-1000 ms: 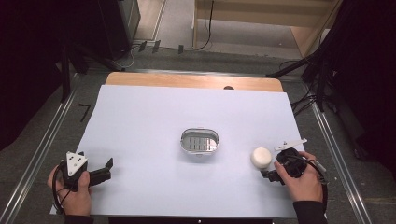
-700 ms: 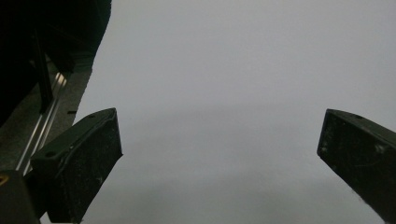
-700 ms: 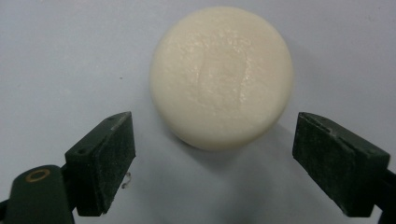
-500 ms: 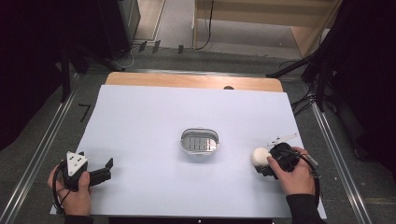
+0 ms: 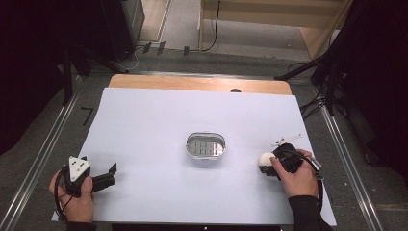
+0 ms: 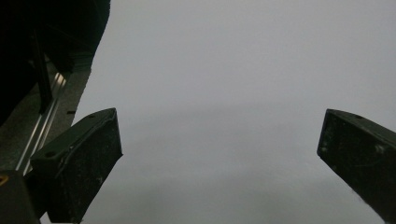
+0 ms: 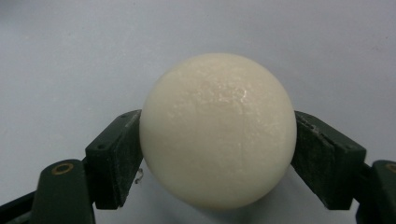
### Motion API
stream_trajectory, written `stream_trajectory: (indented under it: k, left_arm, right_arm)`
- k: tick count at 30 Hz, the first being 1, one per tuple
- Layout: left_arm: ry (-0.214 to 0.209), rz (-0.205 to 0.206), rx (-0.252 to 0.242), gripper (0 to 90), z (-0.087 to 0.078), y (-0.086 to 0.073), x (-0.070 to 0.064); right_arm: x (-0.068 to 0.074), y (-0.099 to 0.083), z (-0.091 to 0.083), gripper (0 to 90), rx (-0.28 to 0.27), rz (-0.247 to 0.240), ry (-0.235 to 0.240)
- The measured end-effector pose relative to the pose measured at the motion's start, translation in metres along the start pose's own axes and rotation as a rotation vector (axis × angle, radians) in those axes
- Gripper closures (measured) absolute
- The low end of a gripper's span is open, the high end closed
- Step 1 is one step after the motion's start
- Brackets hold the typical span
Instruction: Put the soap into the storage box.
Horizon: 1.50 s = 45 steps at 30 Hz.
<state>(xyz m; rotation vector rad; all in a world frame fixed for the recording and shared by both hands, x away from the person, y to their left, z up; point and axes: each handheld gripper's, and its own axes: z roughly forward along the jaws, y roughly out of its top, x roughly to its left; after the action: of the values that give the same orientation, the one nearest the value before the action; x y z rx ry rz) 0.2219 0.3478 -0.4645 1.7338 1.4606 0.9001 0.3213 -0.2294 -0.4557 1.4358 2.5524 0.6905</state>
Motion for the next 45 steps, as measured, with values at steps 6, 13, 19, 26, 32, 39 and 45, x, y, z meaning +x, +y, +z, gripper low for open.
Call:
stream_trajectory:
  k: [6,13,19,26,32,39,45]
  left_arm:
    - [0.002,-0.001,0.000,0.2,0.000,0.000,0.000]
    - [0.000,0.001,0.000,0.2,0.000,0.000,0.000]
    - [0.000,0.001,0.000,0.2,0.000,0.000,0.000]
    - [-0.002,-0.002,-0.003,0.2,0.000,0.000,0.000]
    - [0.001,-0.001,-0.003,0.2,0.000,0.000,0.000]
    - [0.007,0.005,-0.004,0.2,0.000,0.000,0.000]
    - [0.008,0.006,-0.004,0.2,0.000,0.000,-0.001]
  right_arm:
    - [0.000,0.003,0.003,24.0,-0.010,0.006,-0.006]
    - [0.000,0.003,0.004,24.6,-0.001,0.010,0.018]
    - [0.001,0.003,0.003,24.9,-0.005,-0.001,0.031]
    - [0.006,0.006,-0.003,24.9,-0.031,-0.021,0.023]
    - [0.011,0.009,-0.005,24.9,-0.026,-0.030,0.042]
    - [0.015,0.012,-0.013,24.9,-0.040,-0.038,0.053]
    - [0.017,0.015,-0.018,24.9,-0.036,-0.049,0.055]
